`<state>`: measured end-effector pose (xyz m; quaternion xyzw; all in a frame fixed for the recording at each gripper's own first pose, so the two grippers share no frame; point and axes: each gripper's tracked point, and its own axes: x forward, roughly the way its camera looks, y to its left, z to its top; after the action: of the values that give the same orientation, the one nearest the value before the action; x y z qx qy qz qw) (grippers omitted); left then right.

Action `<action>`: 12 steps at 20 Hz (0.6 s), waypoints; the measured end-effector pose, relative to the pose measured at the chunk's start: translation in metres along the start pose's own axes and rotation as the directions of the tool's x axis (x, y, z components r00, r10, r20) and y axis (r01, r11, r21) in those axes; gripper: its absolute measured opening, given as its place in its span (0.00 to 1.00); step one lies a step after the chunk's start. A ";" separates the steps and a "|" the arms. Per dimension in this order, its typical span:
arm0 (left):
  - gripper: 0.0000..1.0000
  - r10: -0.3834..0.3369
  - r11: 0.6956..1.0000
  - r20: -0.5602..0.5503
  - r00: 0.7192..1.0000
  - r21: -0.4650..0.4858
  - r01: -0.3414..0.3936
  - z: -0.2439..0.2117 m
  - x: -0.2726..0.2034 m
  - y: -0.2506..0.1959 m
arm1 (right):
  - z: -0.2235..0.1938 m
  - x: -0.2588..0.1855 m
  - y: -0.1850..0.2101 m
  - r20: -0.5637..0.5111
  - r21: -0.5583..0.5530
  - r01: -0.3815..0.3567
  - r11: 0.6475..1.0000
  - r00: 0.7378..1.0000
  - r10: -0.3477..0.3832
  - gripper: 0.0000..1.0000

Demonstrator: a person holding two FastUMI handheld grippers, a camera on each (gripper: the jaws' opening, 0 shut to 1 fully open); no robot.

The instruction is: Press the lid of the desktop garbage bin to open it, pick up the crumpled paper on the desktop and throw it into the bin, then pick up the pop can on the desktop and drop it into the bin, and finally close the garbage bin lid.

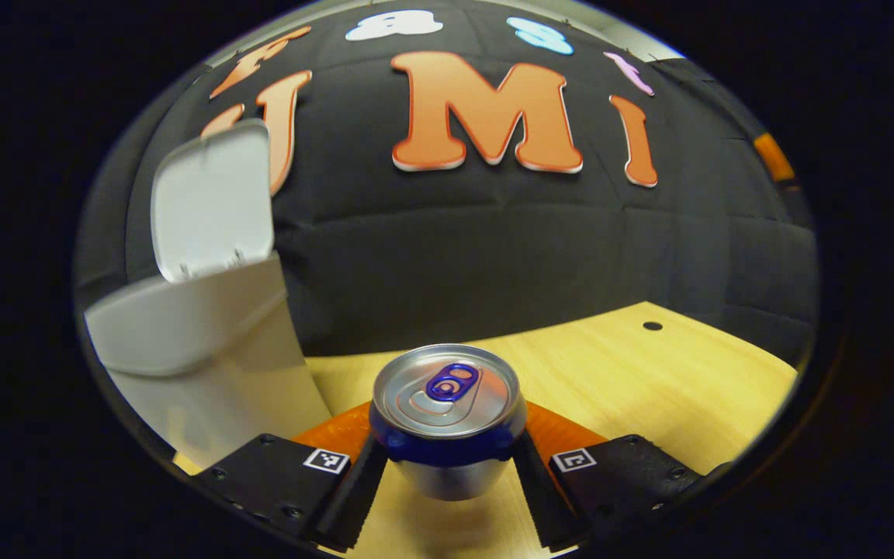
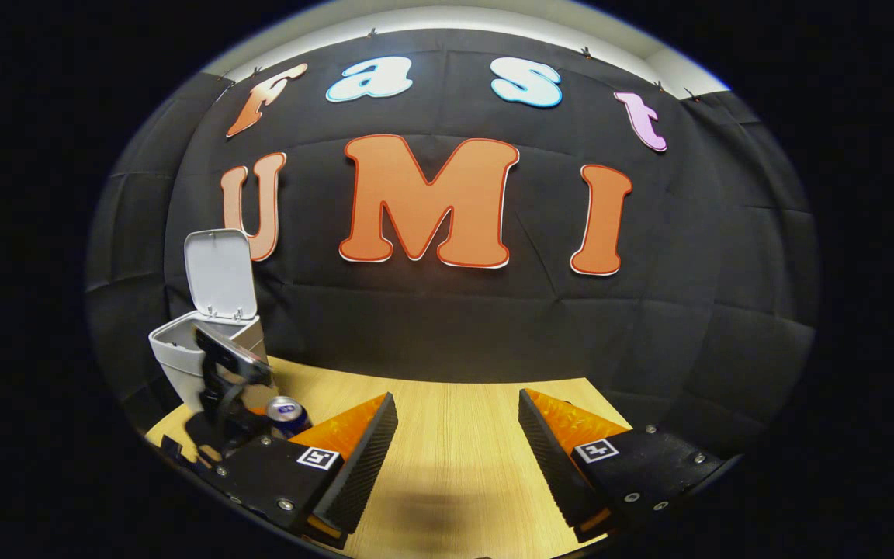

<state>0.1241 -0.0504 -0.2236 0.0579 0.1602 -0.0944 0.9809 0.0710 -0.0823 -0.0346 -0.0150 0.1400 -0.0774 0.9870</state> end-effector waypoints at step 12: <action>0.78 0.248 0.967 0.130 0.960 -0.087 -0.238 0.159 -0.077 0.208 | 0.004 0.011 0.035 0.054 0.072 -0.069 0.995 0.996 0.065 0.94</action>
<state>0.1427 0.1427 -0.0312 0.0358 0.0857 0.0286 0.9953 0.0882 -0.0492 -0.0355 0.0243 0.1119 -0.0491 0.9922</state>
